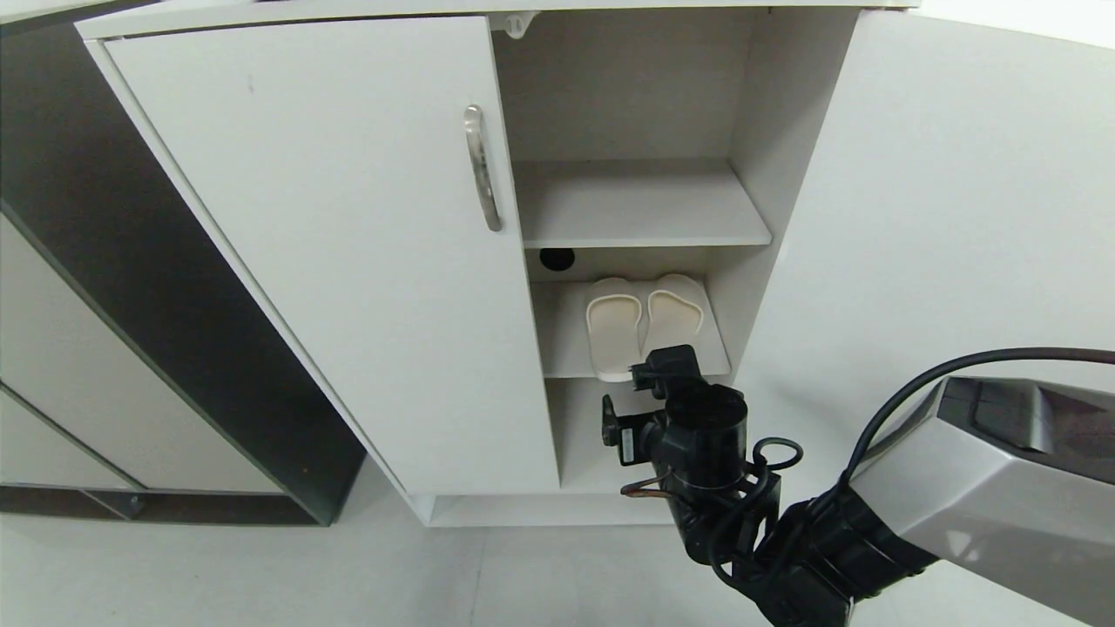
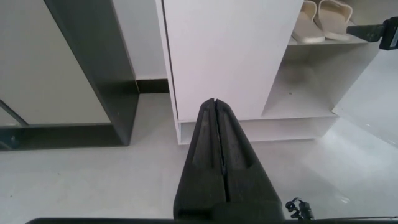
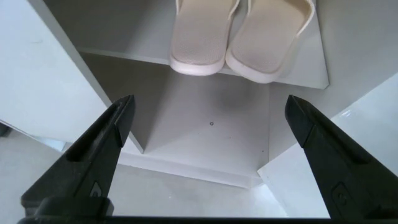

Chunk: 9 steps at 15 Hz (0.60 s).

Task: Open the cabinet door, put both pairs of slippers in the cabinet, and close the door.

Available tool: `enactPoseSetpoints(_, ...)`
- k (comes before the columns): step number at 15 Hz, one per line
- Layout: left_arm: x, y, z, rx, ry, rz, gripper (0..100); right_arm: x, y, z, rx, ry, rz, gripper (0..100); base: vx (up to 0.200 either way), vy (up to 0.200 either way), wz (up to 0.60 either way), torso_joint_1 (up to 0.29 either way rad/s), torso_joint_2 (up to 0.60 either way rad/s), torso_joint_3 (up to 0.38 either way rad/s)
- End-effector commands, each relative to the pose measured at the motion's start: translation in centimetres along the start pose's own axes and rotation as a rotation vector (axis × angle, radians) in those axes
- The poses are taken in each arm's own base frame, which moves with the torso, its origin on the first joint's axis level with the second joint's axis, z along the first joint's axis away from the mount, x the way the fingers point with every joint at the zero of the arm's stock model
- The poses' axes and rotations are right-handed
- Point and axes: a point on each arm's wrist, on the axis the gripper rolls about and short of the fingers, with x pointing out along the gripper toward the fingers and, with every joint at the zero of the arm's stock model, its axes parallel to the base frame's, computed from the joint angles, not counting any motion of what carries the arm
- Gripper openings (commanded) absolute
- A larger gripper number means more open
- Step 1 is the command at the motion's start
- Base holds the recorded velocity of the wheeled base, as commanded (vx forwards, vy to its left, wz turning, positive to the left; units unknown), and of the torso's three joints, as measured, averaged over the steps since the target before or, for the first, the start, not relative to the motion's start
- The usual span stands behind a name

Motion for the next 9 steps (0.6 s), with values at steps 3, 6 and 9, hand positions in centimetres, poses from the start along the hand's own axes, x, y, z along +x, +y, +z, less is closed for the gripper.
enactPoseSetpoints(3, 0.01, 0.0, 0.01, 0.0, 0.001, 0.0, 0, 0.02, 0.04, -0.11, -0.002, 0.002, 0.0, 100, 0.0, 0.0, 0.0, 0.001, 0.01, 0.188)
enactPoseSetpoints(6, 0.0, 0.0, 0.0, 0.0, 0.0, 0.0, 0, 0.08, 0.08, -0.36, -0.006, 0.006, 0.0, 100, 0.0, 0.0, 0.0, -0.001, 0.0, 0.194)
enactPoseSetpoints(9, 0.01, 0.0, 0.01, 0.0, 0.001, 0.0, 0, 0.1, 0.09, -0.42, -0.007, 0.008, -0.001, 100, 0.0, 0.0, 0.0, 0.001, 0.01, 0.199)
